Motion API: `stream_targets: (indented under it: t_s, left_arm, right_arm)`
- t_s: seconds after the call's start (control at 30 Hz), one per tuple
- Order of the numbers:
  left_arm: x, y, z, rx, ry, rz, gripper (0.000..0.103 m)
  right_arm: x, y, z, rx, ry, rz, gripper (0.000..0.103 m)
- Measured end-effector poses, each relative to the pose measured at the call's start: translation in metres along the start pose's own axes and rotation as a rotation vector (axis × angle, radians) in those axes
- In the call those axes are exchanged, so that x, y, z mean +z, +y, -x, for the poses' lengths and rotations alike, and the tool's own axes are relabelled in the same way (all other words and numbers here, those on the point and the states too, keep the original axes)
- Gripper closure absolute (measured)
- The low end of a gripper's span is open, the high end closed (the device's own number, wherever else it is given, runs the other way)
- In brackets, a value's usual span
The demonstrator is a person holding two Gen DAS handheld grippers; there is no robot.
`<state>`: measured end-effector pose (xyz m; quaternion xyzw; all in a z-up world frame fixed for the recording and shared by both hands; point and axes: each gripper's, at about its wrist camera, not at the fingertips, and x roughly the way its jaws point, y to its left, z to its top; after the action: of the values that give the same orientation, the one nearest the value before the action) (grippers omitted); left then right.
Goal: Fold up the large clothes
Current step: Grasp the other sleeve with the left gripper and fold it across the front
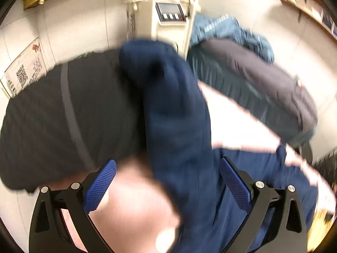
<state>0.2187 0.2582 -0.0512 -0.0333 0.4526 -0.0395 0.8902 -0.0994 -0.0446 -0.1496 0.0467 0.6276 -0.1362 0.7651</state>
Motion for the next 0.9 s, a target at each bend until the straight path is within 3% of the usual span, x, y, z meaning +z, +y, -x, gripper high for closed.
stream_targets:
  t_s: [0.17, 0.37, 0.43, 0.47, 0.53, 0.73, 0.83, 0.9]
  left_arm:
    - [0.067, -0.026, -0.018, 0.049, -0.053, -0.032, 0.006]
    - [0.088, -0.078, -0.083, 0.265, 0.028, -0.256, 0.007]
    - [0.078, -0.094, -0.109, 0.359, 0.047, -0.402, 0.009]
    - [0.073, -0.096, -0.118, 0.391, 0.057, -0.453, 0.012]
    - [0.06, -0.097, -0.137, 0.442, 0.112, -0.538, 0.033]
    - [0.066, -0.075, -0.11, 0.302, 0.132, -0.433, 0.076]
    - [0.074, -0.075, -0.073, 0.129, 0.091, -0.373, 0.083]
    - [0.08, -0.085, -0.033, -0.03, 0.02, -0.363, 0.084]
  right_arm:
    - [0.002, -0.012, -0.001, -0.013, 0.009, -0.051, 0.005]
    - [0.001, -0.026, -0.005, -0.049, 0.028, -0.098, 0.005]
    - [0.0, -0.031, -0.005, -0.061, 0.032, -0.119, 0.005]
    - [-0.001, -0.035, -0.005, -0.071, 0.035, -0.133, 0.005]
    - [-0.002, -0.04, -0.005, -0.084, 0.037, -0.152, 0.005]
    - [-0.006, -0.049, -0.009, -0.105, 0.048, -0.17, 0.005]
    - [-0.001, -0.049, -0.008, -0.096, 0.04, -0.168, 0.005]
    - [0.004, -0.048, -0.008, -0.082, 0.035, -0.169, 0.005]
